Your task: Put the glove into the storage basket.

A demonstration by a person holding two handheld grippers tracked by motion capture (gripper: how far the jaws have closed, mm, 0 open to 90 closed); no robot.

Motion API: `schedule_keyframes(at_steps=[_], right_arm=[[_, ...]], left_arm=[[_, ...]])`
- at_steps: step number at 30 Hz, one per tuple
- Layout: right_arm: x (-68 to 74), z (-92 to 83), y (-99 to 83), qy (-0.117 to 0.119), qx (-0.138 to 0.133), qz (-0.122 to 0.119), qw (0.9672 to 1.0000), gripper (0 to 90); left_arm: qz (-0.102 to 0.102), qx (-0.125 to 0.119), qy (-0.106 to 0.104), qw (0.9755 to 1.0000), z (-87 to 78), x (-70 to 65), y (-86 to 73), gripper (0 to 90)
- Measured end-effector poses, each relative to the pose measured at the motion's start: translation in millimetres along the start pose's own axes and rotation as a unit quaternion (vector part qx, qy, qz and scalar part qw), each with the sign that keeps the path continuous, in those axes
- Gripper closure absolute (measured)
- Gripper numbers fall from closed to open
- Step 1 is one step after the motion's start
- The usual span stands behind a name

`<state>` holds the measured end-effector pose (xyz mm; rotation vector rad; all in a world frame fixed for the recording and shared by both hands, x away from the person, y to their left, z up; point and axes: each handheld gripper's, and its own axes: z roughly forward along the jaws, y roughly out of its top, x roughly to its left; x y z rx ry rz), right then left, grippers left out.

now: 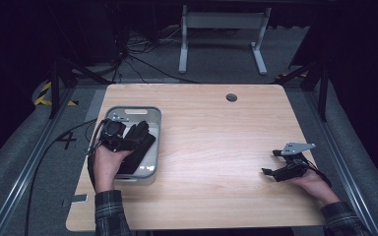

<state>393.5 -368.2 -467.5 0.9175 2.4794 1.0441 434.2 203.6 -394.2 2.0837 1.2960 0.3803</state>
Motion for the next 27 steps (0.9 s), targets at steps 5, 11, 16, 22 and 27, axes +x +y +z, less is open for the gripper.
schedule_keyframes(at_steps=[5, 11, 16, 22, 27], right_arm=[[0.0, 0.0, 0.0, 0.0, 0.0, 0.0, 1.0, 9.3], [0.0, 0.0, 0.0, 0.0, 0.0, 0.0, 1.0, 9.3], [0.0, 0.0, 0.0, 0.0, 0.0, 0.0, 1.0, 9.3], [0.0, 0.0, 0.0, 0.0, 0.0, 0.0, 1.0, 9.3], [0.0, -0.5, -0.4, 0.0, 0.0, -0.001, 1.0, 9.3]], left_arm=[[0.006, -0.002, -0.018, 0.9998, -0.4, -10.5, 6.1, 15.3], [0.02, -0.024, -0.045, 0.9985, -1.0, -25.4, 15.1, 14.7], [0.031, -0.031, -0.058, 0.9974, -1.0, -39.0, 21.9, 14.7], [0.044, -0.035, -0.074, 0.9957, 1.3, -57.2, 30.5, 14.7], [0.058, -0.035, -0.086, 0.994, 5.2, -74.2, 37.5, 14.7]])
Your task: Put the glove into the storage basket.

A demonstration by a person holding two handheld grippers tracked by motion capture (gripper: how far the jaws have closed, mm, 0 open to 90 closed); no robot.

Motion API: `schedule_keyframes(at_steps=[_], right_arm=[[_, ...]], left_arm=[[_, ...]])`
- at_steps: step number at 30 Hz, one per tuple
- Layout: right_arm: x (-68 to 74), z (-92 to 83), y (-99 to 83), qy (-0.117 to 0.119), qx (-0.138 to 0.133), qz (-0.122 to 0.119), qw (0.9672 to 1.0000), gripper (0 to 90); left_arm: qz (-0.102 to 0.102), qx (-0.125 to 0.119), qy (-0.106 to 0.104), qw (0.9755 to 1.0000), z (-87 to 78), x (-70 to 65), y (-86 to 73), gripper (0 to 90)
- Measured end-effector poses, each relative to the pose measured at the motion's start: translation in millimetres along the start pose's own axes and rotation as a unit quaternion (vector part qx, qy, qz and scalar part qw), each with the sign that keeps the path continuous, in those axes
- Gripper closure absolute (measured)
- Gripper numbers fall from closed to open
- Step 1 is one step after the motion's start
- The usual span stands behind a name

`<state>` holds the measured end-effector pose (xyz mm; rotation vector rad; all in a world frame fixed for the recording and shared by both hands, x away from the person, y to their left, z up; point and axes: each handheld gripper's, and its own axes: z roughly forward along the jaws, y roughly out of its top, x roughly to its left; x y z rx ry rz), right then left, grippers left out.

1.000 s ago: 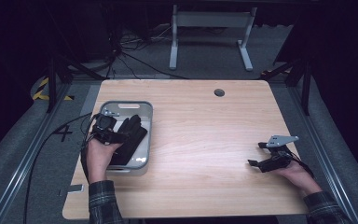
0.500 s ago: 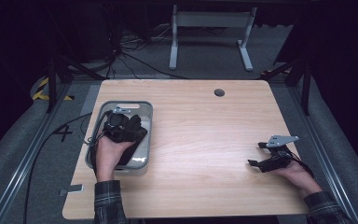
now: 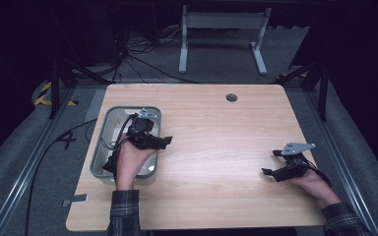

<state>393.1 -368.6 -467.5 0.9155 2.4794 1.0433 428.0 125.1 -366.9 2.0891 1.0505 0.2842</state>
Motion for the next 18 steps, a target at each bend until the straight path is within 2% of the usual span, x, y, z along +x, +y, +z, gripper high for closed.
schedule_keyframes(at_steps=[10, 18], right_arm=[[-0.1, -0.5, -0.6, -0.001, -0.001, -0.001, 1.0, 9.3], [-0.1, -0.5, -0.7, -0.001, -0.001, -0.001, 1.0, 9.3]], left_arm=[[0.022, -0.006, -0.036, 0.9991, 17.0, -32.8, 9.8, 14.7], [0.042, 0.001, -0.051, 0.9978, 32.9, -56.3, 12.1, 14.7]])
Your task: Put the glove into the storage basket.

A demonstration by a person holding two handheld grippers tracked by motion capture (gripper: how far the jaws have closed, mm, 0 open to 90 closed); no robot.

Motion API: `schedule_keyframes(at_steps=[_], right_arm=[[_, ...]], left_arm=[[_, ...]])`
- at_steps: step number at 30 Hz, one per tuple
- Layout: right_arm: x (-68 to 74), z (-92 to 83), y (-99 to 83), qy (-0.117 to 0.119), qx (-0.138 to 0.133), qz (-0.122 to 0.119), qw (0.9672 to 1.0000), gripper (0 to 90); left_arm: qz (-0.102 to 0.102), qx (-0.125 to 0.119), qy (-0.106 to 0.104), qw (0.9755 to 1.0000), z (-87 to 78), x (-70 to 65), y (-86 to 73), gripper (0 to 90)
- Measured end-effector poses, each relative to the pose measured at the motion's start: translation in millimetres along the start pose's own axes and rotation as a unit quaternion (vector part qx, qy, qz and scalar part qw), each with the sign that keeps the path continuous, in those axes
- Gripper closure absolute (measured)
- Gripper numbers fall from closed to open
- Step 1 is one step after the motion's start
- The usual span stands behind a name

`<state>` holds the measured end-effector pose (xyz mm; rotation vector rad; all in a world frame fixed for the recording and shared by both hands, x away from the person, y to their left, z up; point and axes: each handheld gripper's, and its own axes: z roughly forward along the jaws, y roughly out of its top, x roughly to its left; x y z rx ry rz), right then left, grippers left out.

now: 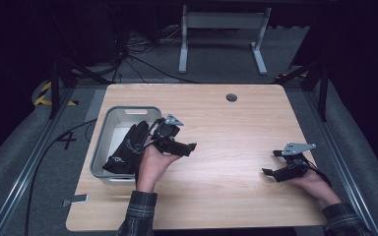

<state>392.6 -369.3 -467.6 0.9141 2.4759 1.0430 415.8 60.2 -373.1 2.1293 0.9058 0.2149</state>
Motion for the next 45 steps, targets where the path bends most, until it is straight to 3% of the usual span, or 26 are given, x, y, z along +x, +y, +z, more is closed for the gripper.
schedule_keyframes(at_steps=[16, 26, 33, 39, 45], right_arm=[[0.0, 0.0, 0.0, 0.0, 0.0, 0.0, 1.0, 9.3], [0.0, 0.0, 0.0, 0.0, 0.0, 0.0, 1.0, 9.3], [0.0, 0.0, 0.0, 0.0, 0.0, 0.0, 1.0, 9.3], [0.0, 0.0, 0.0, 0.0, 0.0, 0.0, 1.0, 9.3], [0.0, 0.0, 0.0, 0.0, 0.0, 0.0, 1.0, 9.2]], left_arm=[[0.047, 0.011, -0.015, 0.9987, 34.1, -45.2, -7.4, 14.0], [0.062, 0.014, -0.015, 0.9979, 54.3, -67.3, -21.2, 11.4], [0.072, 0.036, -0.012, 0.9967, 72.4, -78.4, -32.4, 9.0], [0.093, 0.072, 0.003, 0.993, 90.9, -87.8, -39.1, 5.9], [0.099, 0.093, -0.005, 0.9907, 100.1, -89.9, -43.9, 5.9]])
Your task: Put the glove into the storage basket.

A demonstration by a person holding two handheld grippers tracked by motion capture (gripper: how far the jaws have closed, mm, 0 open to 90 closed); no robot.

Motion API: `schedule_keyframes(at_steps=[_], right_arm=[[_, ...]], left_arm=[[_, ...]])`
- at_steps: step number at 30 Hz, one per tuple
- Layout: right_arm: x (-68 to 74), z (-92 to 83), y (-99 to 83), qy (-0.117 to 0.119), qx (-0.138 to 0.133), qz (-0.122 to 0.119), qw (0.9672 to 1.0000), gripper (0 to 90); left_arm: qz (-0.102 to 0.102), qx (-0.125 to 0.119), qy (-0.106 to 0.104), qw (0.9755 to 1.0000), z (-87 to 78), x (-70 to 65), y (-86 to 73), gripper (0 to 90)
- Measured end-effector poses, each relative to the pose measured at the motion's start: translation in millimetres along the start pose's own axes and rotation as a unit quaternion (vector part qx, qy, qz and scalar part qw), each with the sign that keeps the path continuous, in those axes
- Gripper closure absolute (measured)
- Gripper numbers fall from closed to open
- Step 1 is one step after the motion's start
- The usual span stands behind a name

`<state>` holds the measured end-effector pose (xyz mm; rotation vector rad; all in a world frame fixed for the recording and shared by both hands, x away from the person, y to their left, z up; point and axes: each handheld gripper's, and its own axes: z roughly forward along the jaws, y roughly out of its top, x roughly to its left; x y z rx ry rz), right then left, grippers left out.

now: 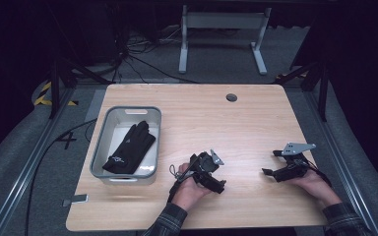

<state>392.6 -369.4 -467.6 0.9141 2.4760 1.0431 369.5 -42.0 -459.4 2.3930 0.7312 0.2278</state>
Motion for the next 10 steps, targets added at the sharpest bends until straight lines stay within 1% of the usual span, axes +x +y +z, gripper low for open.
schedule_keyframes(at_steps=[4, 6, 8, 9, 10], right_arm=[[0.0, 0.0, 0.0, 0.0, 0.0, 0.0, 1.0, 9.3], [0.0, 0.0, 0.0, 0.0, 0.0, 0.0, 1.0, 9.3], [0.0, 0.0, 0.0, 0.0, 0.0, 0.0, 1.0, 9.3], [0.0, 0.0, 0.0, 0.0, 0.0, 0.0, 1.0, 9.3], [0.2, -0.2, -0.1, 0.0, 0.001, 0.001, 1.0, 9.3]], left_arm=[[0.0, 0.009, -0.007, 0.9999, 3.6, -1.7, -0.8, 5.9], [0.001, 0.007, -0.007, 0.9999, 4.1, -2.6, -0.8, 5.5], [0.005, 0.008, -0.007, 0.9999, 4.5, -3.0, -1.3, 5.1], [0.009, 0.007, -0.012, 0.9999, 5.2, -2.8, -1.7, 3.6], [0.011, 0.006, -0.011, 0.9999, 5.7, -3.4, -2.5, 2.2]])
